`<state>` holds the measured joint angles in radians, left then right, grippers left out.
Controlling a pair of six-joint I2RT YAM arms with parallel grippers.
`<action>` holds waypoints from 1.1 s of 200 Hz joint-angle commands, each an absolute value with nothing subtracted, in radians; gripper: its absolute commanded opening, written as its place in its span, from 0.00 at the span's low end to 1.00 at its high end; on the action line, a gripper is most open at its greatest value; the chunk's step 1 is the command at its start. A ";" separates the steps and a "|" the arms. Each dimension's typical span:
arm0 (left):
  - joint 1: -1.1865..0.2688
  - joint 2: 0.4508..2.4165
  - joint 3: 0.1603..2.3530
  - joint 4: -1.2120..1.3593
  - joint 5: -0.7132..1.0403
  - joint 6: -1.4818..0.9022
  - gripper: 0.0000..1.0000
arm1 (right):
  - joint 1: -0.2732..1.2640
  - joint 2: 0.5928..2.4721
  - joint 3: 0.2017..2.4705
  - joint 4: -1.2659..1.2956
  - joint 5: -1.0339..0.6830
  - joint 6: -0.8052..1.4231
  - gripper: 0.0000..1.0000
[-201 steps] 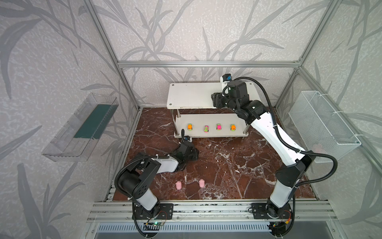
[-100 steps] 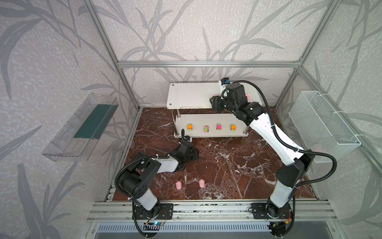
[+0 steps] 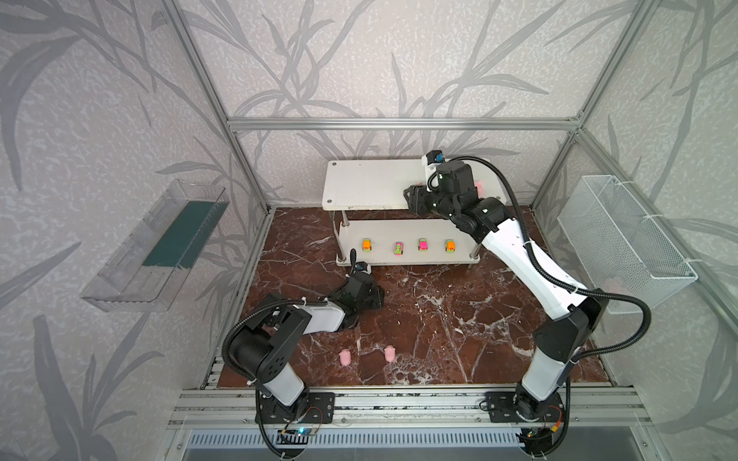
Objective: Place and organize the plastic toys onto the shelf
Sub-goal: 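Set the pink pig on the top shelf and open the right gripper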
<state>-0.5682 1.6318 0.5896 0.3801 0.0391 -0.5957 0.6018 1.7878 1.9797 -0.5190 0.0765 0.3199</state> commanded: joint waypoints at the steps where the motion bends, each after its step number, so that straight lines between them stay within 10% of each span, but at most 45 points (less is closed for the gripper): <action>1: -0.566 1.662 0.590 0.340 0.058 -0.612 0.53 | 0.598 1.731 1.964 -0.494 0.061 0.330 0.60; 220: -0.566 1.671 0.589 0.355 0.067 -0.623 0.52 | 0.599 1.697 1.919 -0.472 0.018 0.351 0.59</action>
